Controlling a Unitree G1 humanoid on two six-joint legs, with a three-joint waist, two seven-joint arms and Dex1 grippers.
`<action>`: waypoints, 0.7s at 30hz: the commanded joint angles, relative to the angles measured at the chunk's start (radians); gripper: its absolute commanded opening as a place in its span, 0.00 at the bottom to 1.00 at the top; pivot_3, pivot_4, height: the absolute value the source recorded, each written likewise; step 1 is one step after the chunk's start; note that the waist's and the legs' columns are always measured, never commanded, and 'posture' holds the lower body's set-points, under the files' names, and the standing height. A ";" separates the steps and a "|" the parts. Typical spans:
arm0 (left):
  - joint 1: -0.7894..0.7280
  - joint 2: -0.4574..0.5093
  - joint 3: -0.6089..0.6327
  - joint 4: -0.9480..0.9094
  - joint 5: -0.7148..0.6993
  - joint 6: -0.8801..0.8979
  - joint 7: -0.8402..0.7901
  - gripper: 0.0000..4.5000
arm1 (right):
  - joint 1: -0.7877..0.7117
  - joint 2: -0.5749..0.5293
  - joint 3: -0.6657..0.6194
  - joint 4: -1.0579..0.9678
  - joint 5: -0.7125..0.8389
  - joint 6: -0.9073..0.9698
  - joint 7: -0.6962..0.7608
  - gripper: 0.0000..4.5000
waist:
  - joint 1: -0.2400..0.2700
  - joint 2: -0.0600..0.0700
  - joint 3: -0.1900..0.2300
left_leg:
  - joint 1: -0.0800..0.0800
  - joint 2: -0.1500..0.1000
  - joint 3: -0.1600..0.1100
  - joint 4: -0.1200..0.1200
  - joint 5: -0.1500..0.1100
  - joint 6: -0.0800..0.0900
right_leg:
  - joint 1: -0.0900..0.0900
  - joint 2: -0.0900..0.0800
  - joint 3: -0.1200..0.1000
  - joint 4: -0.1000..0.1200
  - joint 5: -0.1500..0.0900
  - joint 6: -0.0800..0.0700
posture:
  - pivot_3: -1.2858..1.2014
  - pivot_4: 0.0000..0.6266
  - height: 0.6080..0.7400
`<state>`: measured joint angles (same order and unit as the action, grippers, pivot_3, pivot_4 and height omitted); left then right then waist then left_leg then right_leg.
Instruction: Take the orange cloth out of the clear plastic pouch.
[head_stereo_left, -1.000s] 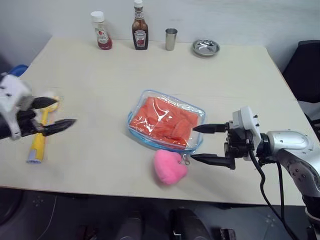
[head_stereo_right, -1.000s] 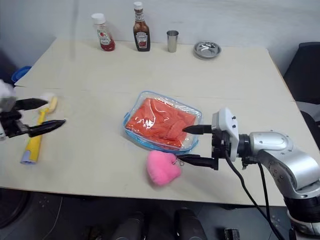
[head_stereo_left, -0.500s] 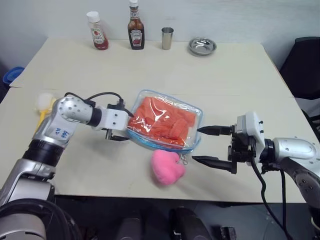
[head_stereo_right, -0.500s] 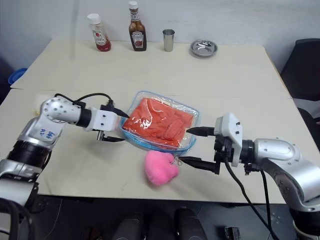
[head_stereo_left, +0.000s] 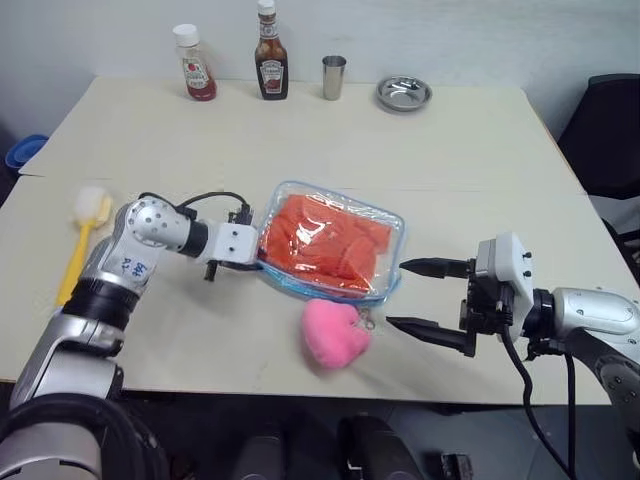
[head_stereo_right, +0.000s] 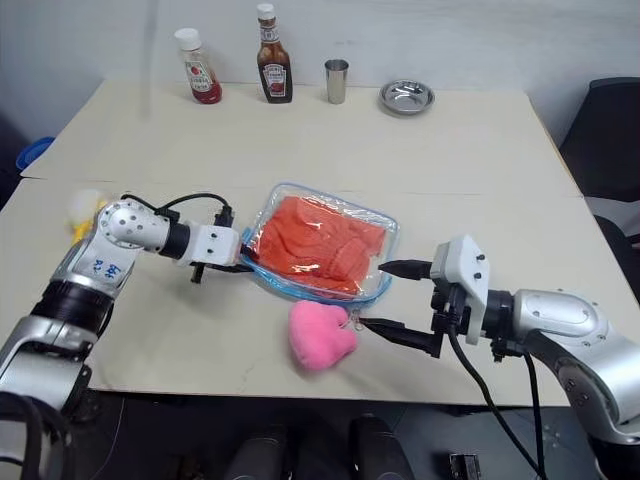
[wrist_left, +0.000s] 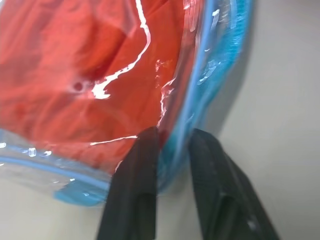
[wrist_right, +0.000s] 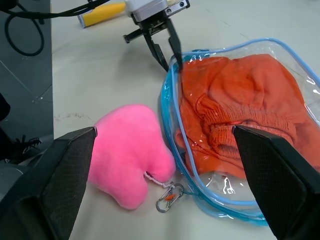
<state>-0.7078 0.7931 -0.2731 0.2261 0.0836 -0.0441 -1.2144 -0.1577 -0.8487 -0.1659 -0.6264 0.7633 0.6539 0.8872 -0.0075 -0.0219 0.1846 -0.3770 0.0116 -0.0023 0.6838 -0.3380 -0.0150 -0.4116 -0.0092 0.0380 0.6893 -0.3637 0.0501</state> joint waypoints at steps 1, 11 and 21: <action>0.087 0.055 0.039 -0.280 -0.030 0.256 -0.019 0.07 | -0.017 -0.007 -0.010 -0.012 0.002 -0.018 0.009 1.00 | 0.001 0.000 0.000 | 0.000 0.000 0.000 0.000 0.000 0.000 | 0.001 0.000 0.000 0.000 0.000 0.000 | 0.52 0.24 1.00; 0.259 0.099 0.045 -0.552 0.093 0.537 0.153 0.10 | -0.064 -0.006 0.049 0.041 -0.038 -0.041 0.051 1.00 | 0.004 0.000 0.000 | 0.002 0.000 -0.001 0.000 -0.002 0.004 | 0.002 0.000 0.000 -0.003 0.000 0.000 | 0.52 0.24 1.00; 0.284 0.097 0.190 -0.544 -0.088 0.513 0.124 0.58 | -0.077 -0.016 0.049 0.069 -0.064 -0.046 0.093 1.00 | 0.005 0.000 0.000 | 0.002 0.000 -0.001 0.000 -0.002 0.004 | 0.002 0.000 0.000 -0.002 0.000 0.000 | 0.52 0.24 1.00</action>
<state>-0.4175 0.8726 -0.1581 -0.3022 0.0713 0.4859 -1.0523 -0.2300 -0.8496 -0.1059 -0.5441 0.6980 0.6282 0.9689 -0.0030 -0.0219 0.1847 -0.3752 0.0113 -0.0031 0.6837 -0.3404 -0.0105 -0.4097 -0.0092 0.0376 0.6869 -0.3637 0.0501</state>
